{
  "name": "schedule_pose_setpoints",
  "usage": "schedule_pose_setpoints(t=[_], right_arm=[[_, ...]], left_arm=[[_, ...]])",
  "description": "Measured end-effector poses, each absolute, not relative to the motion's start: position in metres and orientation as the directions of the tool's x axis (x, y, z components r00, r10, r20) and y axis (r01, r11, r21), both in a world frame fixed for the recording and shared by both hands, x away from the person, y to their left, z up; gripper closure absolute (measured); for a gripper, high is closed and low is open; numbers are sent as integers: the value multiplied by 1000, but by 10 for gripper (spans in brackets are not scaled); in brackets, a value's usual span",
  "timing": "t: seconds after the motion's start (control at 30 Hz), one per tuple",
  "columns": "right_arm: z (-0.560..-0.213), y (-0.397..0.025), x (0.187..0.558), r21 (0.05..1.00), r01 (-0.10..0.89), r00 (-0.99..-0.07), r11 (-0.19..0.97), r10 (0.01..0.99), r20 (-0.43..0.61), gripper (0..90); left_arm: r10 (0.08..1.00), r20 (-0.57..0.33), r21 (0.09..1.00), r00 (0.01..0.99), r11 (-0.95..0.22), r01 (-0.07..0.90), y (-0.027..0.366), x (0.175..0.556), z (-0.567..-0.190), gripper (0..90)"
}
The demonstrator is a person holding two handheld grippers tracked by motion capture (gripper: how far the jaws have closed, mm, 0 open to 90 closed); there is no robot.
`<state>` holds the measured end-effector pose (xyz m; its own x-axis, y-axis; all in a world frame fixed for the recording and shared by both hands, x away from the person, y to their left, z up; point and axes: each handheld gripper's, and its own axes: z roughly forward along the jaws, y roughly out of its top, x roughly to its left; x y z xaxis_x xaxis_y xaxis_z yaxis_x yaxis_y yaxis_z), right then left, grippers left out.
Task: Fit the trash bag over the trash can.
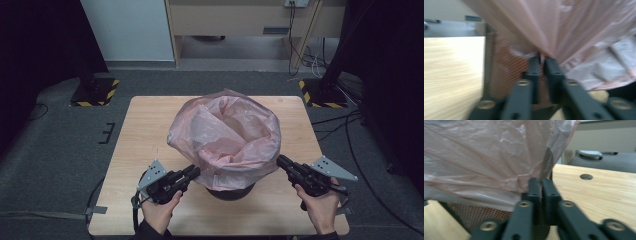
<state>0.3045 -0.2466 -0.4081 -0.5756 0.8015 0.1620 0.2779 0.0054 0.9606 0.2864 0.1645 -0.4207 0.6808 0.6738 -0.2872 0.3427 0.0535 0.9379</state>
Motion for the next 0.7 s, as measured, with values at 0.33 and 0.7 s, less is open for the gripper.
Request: schedule_pose_setpoints(t=[0.33,0.7], right_arm=[[-383,-262,305,983,133,-554,-126,813,179,362],[-328,-254,334,979,70,-566,-190,801,196,277]], left_arm=[[757,-236,965,609,111,236,217,279,-419,340],[795,-222,973,565,143,182,244,281,-430,265]])
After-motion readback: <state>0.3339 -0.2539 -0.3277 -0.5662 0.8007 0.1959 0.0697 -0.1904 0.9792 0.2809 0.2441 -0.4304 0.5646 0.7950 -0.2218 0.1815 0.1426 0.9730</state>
